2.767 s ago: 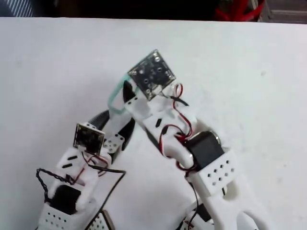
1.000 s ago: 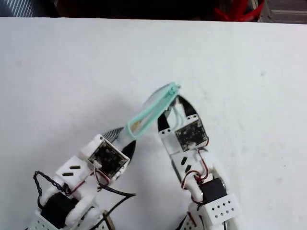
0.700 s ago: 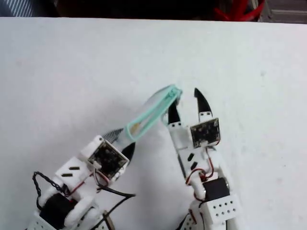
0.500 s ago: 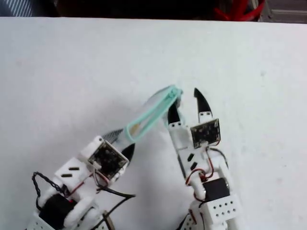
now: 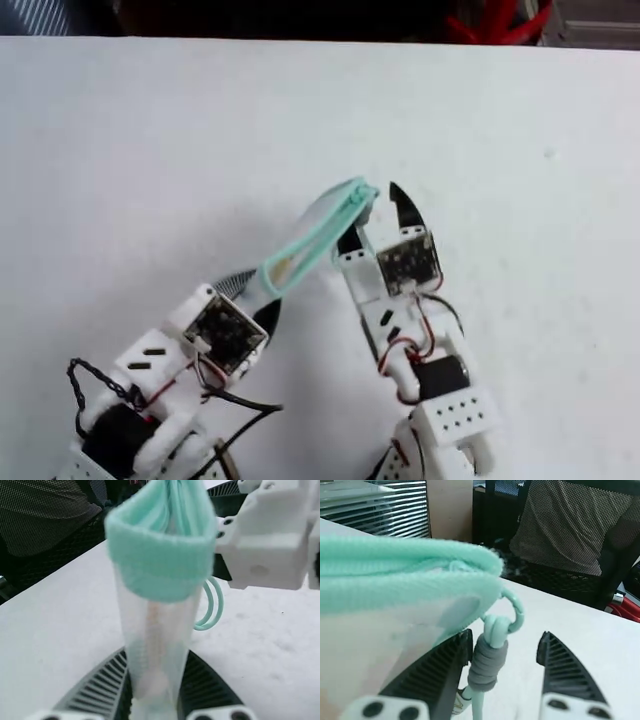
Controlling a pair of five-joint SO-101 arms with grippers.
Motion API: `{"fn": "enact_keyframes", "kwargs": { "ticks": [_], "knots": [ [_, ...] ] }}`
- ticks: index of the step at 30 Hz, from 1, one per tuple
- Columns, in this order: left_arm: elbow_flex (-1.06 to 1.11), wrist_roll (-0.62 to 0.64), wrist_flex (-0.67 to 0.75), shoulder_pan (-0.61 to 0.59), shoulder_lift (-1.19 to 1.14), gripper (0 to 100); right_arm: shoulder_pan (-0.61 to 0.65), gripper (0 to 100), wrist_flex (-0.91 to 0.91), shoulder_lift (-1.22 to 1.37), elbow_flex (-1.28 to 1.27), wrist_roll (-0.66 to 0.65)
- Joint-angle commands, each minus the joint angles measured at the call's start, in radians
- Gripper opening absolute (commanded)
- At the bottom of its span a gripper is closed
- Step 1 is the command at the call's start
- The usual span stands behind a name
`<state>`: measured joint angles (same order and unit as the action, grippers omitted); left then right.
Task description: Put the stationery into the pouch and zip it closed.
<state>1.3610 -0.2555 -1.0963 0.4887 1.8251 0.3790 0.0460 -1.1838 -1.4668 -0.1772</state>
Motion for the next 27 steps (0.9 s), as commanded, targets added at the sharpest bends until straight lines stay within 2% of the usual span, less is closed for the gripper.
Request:
{"fn": "enact_keyframes", "kwargs": {
  "ticks": [1, 7, 13, 16, 18, 22, 24, 27],
  "knots": [
    [-0.026, -0.008, -0.017, 0.028, -0.01, 2, -0.01, 19.2, -0.042, 0.104, 0.087, 0.009],
    [-0.025, -0.008, -0.012, 0.028, -0.01, 2, -0.027, 1.2, -0.035, 0.044, 0.077, 0.003],
    [-0.025, -0.003, 0.006, 0.022, -0.01, 3, -0.076, 1.7, -0.024, -0.127, 0.021, 0.008],
    [-0.023, 0.0, 0.003, 0.022, -0.01, 9, -0.076, 5.0, 0.062, -0.176, 0.021, 0.003],
    [-0.023, 0.0, 0.002, 0.024, -0.01, 10, -0.059, 8.6, 0.117, -0.182, 0.021, 0.0],
    [-0.023, 0.0, -0.002, 0.022, -0.01, 9, -0.056, 1.9, 0.166, -0.188, 0.021, 0.0],
    [-0.023, 0.003, -0.002, 0.024, -0.01, 13, -0.056, 2.2, 0.17, -0.188, 0.021, 0.0],
    [-0.023, 0.107, 0.002, 0.021, -0.01, 20, -0.056, 1.8, 0.171, -0.189, 0.023, 0.0]
  ]
}}
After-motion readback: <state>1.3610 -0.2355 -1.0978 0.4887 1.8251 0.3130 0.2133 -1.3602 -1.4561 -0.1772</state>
